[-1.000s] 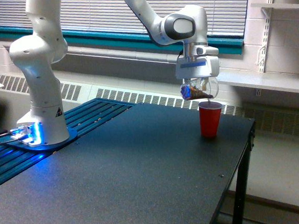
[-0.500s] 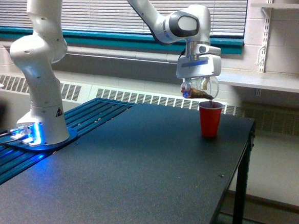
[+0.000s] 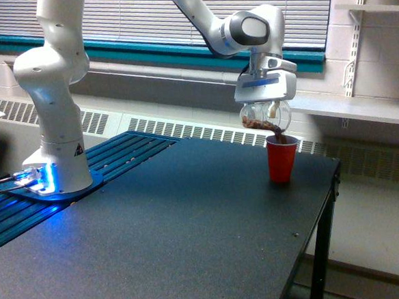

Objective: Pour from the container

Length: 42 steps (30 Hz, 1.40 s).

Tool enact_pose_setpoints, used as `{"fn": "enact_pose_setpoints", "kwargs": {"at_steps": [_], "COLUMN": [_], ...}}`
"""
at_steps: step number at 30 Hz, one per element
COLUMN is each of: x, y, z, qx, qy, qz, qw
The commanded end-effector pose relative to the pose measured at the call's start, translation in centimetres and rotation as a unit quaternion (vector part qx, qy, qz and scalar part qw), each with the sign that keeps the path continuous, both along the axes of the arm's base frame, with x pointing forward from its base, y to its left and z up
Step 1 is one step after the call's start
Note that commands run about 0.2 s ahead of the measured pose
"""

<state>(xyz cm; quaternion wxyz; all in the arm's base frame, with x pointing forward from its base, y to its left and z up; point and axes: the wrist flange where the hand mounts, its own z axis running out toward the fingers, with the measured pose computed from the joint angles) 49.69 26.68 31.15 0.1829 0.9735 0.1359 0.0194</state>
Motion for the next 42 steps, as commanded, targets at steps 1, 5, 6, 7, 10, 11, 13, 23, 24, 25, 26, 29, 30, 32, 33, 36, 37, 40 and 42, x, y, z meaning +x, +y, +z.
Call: {"fn": "enact_pose_setpoints", "kwargs": {"at_steps": [1, 5, 6, 7, 10, 11, 13, 23, 24, 25, 26, 29, 30, 32, 33, 36, 37, 40, 42], "x": [-0.1, 0.0, 0.0, 0.0, 0.0, 0.0, 0.1, 0.2, 0.2, 0.3, 0.3, 0.2, 0.2, 0.3, 0.3, 0.3, 0.3, 0.3, 0.2], "y": [0.9, 1.1, 1.1, 1.1, 1.1, 1.1, 1.2, 1.0, 1.0, 0.9, 0.9, 0.7, 0.6, 0.5, 0.5, 0.3, 0.2, 0.0, -0.2], "z": [0.4, 0.3, 0.3, 0.3, 0.3, 0.4, 0.4, 0.8, 0.8, 0.8, 0.8, 0.7, 0.7, 0.7, 0.6, 0.6, 0.6, 0.5, 0.4], "qx": [-0.017, -0.023, -0.025, -0.027, -0.036, -0.038, -0.042, -0.06, -0.061, -0.061, -0.061, -0.06, -0.06, -0.058, -0.057, -0.053, -0.05, -0.043, -0.04], "qy": [0.012, 0.019, 0.021, 0.023, 0.032, 0.033, 0.034, 0.044, 0.046, 0.047, 0.048, 0.051, 0.053, 0.055, 0.055, 0.055, 0.055, 0.056, 0.056], "qz": [0.023, 0.026, 0.026, 0.027, 0.028, 0.029, 0.032, 0.028, 0.028, 0.027, 0.026, 0.025, 0.025, 0.024, 0.023, 0.022, 0.022, 0.02, 0.019], "qw": [0.9995, 0.9992, 0.9991, 0.999, 0.9984, 0.9983, 0.998, 0.9968, 0.9967, 0.9967, 0.9966, 0.9966, 0.9965, 0.9965, 0.9966, 0.9968, 0.997, 0.9973, 0.9974]}}
